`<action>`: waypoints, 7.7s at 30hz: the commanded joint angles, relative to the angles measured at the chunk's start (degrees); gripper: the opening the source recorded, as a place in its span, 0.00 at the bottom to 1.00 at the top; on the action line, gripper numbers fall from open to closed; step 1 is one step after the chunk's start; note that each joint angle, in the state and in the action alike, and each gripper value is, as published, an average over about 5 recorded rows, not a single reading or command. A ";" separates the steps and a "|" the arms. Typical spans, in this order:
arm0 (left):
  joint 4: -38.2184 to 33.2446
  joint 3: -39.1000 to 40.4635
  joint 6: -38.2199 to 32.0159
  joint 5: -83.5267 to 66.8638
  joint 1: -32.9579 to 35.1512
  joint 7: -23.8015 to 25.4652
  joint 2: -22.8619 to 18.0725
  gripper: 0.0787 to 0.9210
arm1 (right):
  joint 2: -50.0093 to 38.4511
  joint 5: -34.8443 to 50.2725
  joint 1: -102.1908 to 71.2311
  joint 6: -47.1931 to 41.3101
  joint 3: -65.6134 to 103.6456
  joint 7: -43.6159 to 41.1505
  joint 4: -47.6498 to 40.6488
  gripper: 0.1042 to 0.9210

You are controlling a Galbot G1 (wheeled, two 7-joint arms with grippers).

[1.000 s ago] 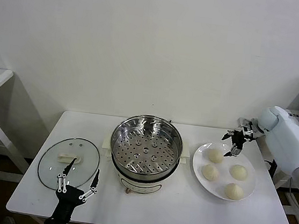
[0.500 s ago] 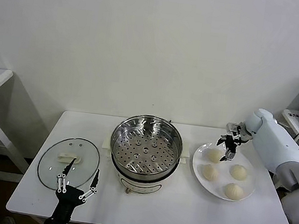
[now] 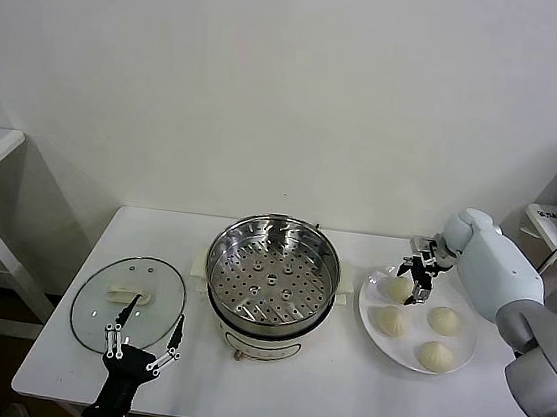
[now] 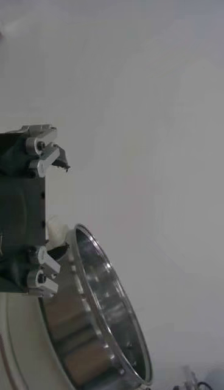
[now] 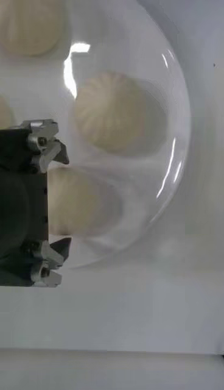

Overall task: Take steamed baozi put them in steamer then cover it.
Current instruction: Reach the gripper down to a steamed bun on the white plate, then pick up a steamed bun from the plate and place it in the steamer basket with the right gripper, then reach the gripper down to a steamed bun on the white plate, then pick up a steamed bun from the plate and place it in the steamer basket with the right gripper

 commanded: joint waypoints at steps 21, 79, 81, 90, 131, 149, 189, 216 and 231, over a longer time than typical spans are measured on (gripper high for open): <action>-1.71 -0.14 -0.01 -0.08 0.35 -0.16 0.19 0.88 | -7.98 9.36 9.30 8.07 -9.81 -2.52 20.14 0.70; -4.00 -0.27 -1.82 -0.40 0.66 -1.75 0.44 0.88 | 17.47 -5.37 12.97 32.38 -22.34 -1.90 26.87 0.70; -4.02 -0.23 -1.80 -0.41 0.64 -1.76 0.42 0.88 | 17.67 -5.38 12.88 32.49 -22.44 -1.92 26.86 0.71; -4.22 -0.60 -1.74 -0.43 0.74 -1.76 0.38 0.88 | 16.79 -2.98 13.12 32.29 -23.32 -1.95 28.38 0.87; -4.42 -0.24 -0.99 -1.08 -0.21 -1.69 0.97 0.88 | -21.27 36.85 11.19 -18.99 -40.03 -1.68 36.80 0.88; -4.78 -0.57 -1.28 -1.08 0.48 -1.52 0.79 0.88 | -16.32 34.13 4.88 -18.35 -34.98 2.60 32.18 0.88; -7.68 1.03 0.29 -1.42 0.19 -1.64 1.77 0.88 | -1.54 57.34 50.36 -21.32 -57.38 -6.87 51.55 0.65; -7.50 0.59 0.31 -2.85 -1.21 -1.81 2.32 0.88 | 20.09 62.80 34.93 -30.61 -62.07 5.43 40.79 0.65; -8.02 0.18 0.23 -3.17 -1.02 -1.99 2.55 0.88 | 22.51 60.02 30.50 -30.39 -61.27 5.94 37.28 0.72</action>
